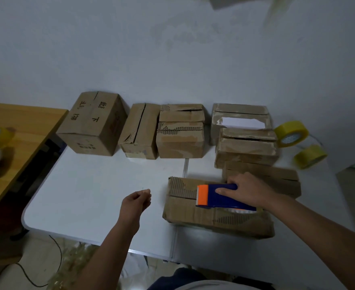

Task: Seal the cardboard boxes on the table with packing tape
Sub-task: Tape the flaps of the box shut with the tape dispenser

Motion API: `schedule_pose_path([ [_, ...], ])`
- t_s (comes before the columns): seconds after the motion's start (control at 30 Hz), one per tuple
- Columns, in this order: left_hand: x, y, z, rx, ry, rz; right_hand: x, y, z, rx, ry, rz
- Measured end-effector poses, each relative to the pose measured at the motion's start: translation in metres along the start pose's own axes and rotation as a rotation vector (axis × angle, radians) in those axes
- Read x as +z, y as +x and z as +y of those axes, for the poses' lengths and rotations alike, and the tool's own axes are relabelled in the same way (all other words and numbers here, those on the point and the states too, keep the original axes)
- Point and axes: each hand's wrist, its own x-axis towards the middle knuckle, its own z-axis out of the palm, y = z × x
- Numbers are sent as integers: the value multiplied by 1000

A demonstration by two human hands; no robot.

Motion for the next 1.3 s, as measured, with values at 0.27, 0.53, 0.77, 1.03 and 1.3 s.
schedule_pose_path([
  [0.27,1,16,-6,3,-7,17,16,3,-2,69,-23,70],
  [0.53,1,28,-24,-83,-19,19,26,7,-2,75,-76,78],
  [0.77,9,34,-36,-134,-9,20,29,6,-3,82,-61,90],
  [1.03,38,36,-56,-175,165,-97,29,6,-3,96,-56,88],
  [1.3,38,38,-59,-151,582,-150,30,6,-2,93,-81,97],
])
